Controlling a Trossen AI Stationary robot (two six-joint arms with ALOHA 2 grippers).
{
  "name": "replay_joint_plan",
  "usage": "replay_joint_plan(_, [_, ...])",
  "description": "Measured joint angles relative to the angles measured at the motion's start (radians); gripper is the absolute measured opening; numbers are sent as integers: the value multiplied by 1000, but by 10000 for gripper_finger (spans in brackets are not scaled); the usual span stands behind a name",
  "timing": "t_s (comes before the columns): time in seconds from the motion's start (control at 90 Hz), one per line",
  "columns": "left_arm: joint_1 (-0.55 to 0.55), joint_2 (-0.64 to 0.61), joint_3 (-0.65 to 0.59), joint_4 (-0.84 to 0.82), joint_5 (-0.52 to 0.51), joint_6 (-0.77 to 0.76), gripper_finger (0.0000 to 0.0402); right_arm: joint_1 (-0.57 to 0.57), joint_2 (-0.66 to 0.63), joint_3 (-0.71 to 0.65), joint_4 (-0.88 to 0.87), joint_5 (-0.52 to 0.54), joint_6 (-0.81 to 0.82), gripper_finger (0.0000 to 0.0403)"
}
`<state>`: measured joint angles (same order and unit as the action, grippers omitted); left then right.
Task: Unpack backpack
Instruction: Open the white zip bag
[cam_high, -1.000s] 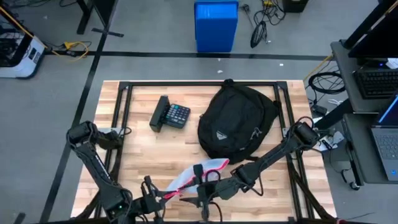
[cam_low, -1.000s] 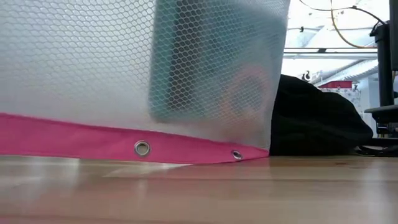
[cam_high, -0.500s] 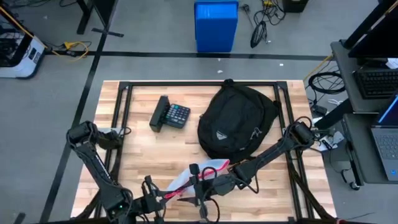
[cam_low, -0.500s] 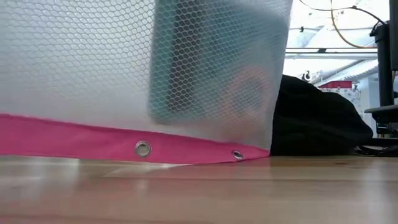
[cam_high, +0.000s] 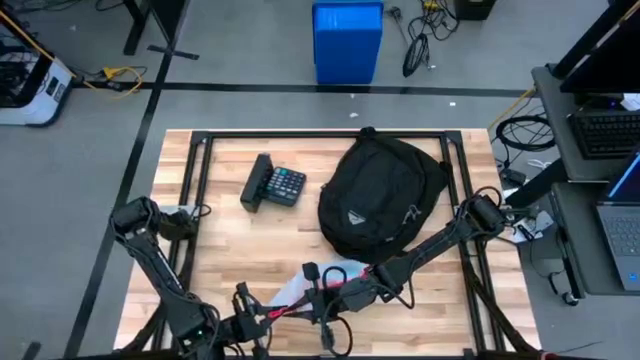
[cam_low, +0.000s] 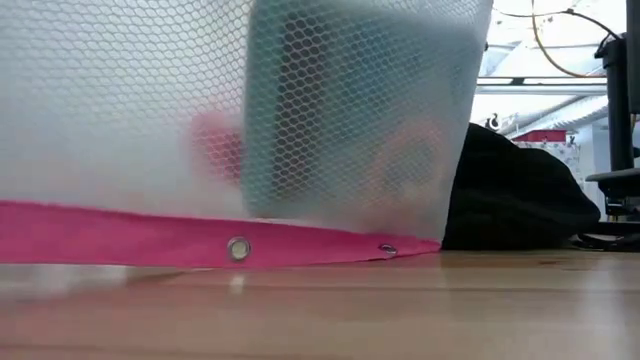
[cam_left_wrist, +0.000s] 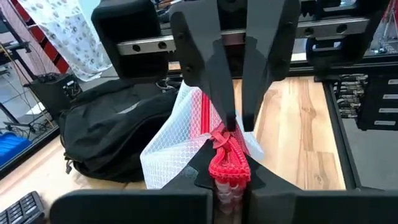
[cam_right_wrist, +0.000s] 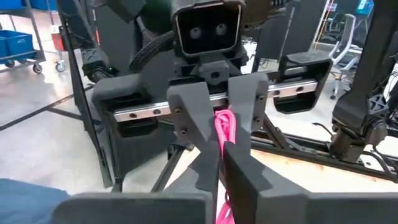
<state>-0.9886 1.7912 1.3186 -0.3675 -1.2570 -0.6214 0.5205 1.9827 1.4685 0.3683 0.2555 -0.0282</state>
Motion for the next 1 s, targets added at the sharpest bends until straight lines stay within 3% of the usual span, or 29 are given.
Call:
replay_joint_plan(0.533, [-13, 0, 0, -12, 3, 6, 0, 2, -1, 1, -63, -1, -40, 6])
replay_joint_plan(1.0, [-14, 0, 0, -12, 4, 5, 0, 11, -1, 1, -92, 13, -75, 156])
